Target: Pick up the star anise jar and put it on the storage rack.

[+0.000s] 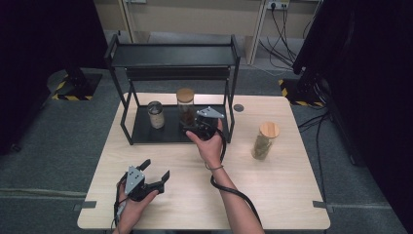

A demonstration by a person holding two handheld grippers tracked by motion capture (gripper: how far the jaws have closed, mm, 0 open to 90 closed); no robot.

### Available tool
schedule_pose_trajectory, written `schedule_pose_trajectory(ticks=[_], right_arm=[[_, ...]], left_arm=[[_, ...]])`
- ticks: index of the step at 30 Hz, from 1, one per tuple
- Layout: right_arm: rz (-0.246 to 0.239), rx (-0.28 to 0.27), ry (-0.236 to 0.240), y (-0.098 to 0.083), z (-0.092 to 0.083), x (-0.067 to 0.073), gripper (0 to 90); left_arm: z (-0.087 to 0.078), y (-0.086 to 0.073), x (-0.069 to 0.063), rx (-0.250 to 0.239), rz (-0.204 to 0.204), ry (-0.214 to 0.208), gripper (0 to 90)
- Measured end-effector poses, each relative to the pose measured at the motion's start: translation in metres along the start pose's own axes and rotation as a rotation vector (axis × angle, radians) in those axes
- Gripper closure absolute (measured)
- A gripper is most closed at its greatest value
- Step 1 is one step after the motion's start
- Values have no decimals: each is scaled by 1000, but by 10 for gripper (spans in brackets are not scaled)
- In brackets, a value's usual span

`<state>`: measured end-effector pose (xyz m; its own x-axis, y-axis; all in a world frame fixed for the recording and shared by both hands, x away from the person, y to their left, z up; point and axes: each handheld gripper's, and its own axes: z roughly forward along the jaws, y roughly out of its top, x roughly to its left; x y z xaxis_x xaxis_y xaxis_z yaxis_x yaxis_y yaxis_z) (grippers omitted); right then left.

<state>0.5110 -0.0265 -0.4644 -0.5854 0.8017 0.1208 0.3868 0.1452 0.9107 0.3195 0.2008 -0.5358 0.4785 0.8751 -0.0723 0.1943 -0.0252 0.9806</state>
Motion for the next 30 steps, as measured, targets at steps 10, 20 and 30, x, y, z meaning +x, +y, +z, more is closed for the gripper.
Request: schedule_pose_trajectory(ticks=[10,20,30], right_arm=[[-6,-9,9,-10,-12,0,19],[-8,-6,15,-18,-24,0,19],[8,3,20,-30,-33,0,18]], left_arm=[[0,0,0,1,3,1,124],[0,0,0,1,4,2,125],[0,0,0,0,3,2,125]])
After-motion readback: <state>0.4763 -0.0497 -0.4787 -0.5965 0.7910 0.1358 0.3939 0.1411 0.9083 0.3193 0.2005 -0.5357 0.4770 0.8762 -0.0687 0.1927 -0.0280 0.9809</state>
